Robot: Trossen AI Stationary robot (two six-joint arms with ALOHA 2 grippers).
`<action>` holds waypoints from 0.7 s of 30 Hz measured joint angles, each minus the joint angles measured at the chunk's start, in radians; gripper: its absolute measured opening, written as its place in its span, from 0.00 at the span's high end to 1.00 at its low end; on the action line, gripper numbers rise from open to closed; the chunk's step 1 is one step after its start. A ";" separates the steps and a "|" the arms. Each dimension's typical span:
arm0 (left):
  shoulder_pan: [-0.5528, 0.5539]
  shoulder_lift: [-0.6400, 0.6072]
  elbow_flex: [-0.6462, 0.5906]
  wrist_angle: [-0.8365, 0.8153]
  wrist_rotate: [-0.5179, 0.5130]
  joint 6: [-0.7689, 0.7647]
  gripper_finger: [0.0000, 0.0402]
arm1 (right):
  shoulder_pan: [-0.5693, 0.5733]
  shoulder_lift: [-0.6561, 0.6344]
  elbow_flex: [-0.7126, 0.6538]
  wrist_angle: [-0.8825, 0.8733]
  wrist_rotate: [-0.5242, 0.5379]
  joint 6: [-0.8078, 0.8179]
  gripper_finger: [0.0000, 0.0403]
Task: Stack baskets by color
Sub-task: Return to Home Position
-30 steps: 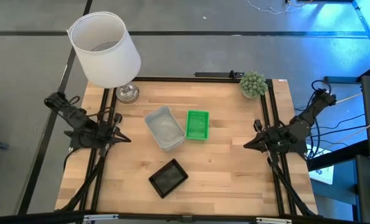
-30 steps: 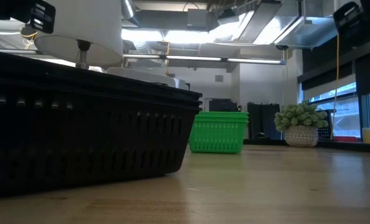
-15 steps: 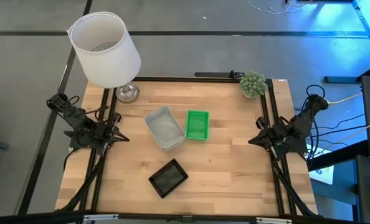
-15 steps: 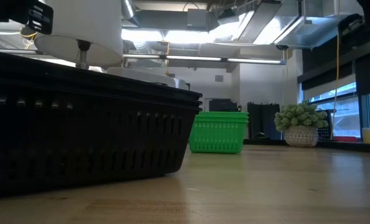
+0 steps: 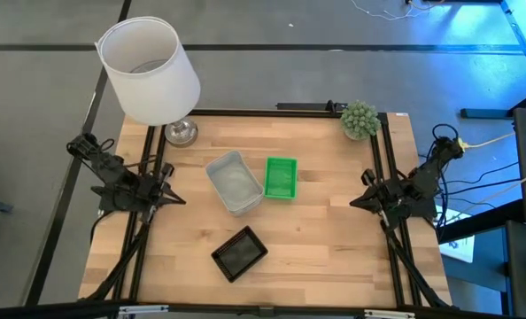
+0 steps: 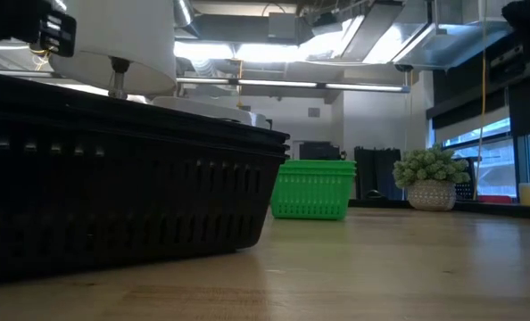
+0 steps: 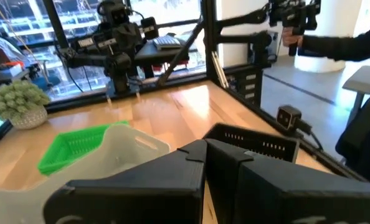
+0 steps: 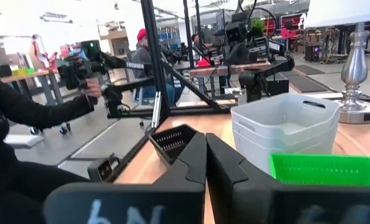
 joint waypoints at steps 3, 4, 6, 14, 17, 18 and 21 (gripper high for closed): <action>0.000 0.000 -0.057 0.051 0.000 0.003 1.00 | 0.000 0.000 -0.037 0.026 -0.003 -0.001 1.00; 0.000 0.000 -0.079 0.068 0.000 0.005 1.00 | 0.000 0.000 -0.055 0.044 -0.006 -0.004 1.00; 0.000 0.000 -0.121 0.106 0.000 0.007 1.00 | 0.000 0.000 -0.090 0.089 -0.006 -0.020 1.00; 0.000 0.003 -0.228 0.241 0.014 0.044 1.00 | 0.000 0.009 -0.129 0.142 -0.073 -0.129 1.00; 0.000 0.001 -0.228 0.239 0.025 0.115 1.00 | 0.000 0.011 -0.129 0.135 -0.117 -0.126 1.00; 0.000 0.001 -0.228 0.239 0.020 0.135 1.00 | 0.000 0.011 -0.129 0.135 -0.131 -0.119 1.00; 0.001 0.002 -0.228 0.240 -0.034 0.135 1.00 | 0.000 0.015 -0.129 0.132 -0.152 -0.095 1.00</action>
